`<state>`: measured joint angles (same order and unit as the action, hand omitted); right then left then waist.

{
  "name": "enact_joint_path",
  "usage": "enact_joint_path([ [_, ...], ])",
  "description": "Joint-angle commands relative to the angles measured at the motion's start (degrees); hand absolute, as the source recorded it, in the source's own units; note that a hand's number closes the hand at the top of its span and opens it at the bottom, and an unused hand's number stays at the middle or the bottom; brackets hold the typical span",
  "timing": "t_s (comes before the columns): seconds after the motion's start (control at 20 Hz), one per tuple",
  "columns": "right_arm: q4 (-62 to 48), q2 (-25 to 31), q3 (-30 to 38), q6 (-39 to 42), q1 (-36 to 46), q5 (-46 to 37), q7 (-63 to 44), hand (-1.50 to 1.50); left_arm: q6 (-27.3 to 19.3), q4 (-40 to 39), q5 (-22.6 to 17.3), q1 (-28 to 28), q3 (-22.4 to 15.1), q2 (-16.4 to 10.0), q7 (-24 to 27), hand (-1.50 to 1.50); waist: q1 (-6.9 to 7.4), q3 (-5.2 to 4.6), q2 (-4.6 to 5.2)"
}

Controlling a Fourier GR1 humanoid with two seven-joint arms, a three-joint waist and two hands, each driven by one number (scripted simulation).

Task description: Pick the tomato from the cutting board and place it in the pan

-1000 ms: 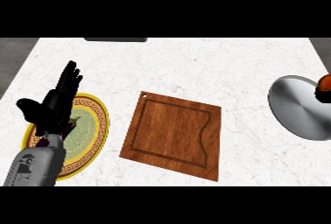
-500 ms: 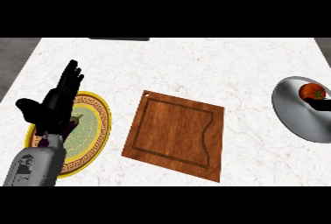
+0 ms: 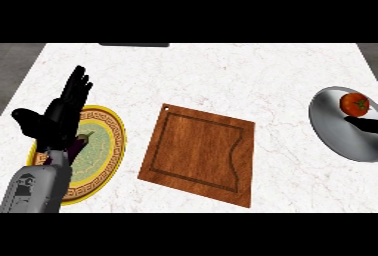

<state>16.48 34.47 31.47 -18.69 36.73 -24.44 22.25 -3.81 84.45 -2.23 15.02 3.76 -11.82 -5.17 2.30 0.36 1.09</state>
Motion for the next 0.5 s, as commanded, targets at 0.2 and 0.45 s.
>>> enact_joint_path([
  [0.2, 2.8, 0.6, 9.5, 7.1, -3.9, 12.0, 11.3, -1.5, -0.5, -0.7, 0.3, -2.7, 0.9, 0.6, 2.2, 0.0, -2.29, -0.29, -0.98],
  [0.45, 8.3, -0.3, 10.2, 21.2, -10.9, 17.2, 13.5, -1.5, -0.7, 0.6, 0.9, -4.8, 0.9, 0.5, 1.7, 0.0, -3.36, -0.45, -1.55],
])
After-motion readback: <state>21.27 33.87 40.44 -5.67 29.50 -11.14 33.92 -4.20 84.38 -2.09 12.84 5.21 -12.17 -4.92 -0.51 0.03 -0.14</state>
